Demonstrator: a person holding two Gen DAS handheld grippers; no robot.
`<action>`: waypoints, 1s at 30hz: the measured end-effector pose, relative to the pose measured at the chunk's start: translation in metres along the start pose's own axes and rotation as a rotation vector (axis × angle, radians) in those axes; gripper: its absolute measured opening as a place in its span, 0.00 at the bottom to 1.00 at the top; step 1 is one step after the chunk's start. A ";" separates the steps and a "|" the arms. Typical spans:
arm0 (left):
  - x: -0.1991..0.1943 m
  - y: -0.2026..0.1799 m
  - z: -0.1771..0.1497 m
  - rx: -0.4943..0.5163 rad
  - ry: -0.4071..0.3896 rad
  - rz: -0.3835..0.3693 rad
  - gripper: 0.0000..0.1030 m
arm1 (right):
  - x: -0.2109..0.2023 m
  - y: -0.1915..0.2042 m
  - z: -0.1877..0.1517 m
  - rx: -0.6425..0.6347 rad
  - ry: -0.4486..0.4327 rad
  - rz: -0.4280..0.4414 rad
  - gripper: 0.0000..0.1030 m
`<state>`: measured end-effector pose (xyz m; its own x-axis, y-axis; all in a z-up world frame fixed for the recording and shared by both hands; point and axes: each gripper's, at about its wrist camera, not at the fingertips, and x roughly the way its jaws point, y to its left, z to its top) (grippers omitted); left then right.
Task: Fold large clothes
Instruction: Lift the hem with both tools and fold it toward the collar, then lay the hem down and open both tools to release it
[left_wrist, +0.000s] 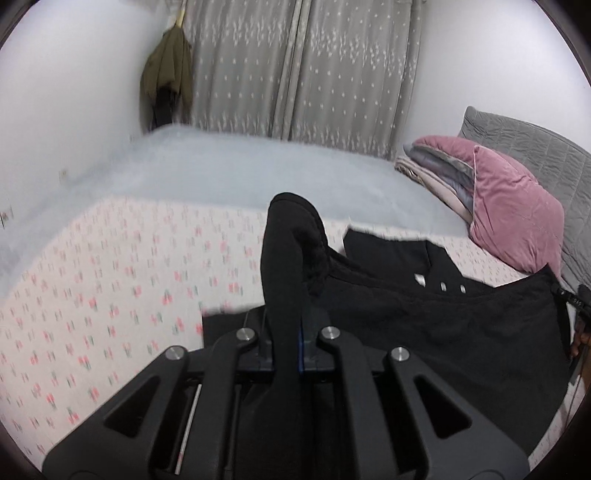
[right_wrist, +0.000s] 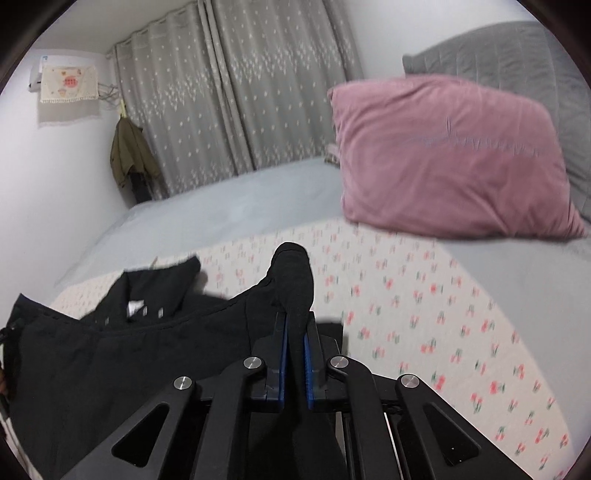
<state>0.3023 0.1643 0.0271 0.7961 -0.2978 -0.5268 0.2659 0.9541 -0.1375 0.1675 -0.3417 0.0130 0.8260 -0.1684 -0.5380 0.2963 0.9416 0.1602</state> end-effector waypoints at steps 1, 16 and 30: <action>0.003 -0.002 0.008 0.008 -0.018 0.008 0.08 | 0.001 0.002 0.005 -0.011 -0.010 -0.006 0.06; 0.172 0.001 0.032 -0.016 0.134 0.158 0.10 | 0.171 0.019 0.063 -0.071 0.096 -0.166 0.06; 0.129 -0.049 0.049 0.009 0.202 0.083 0.77 | 0.141 0.079 0.065 -0.154 0.137 -0.106 0.74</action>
<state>0.4183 0.0780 0.0070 0.6908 -0.2053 -0.6933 0.2098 0.9745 -0.0795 0.3391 -0.3102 0.0038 0.7183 -0.2369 -0.6542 0.2923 0.9560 -0.0253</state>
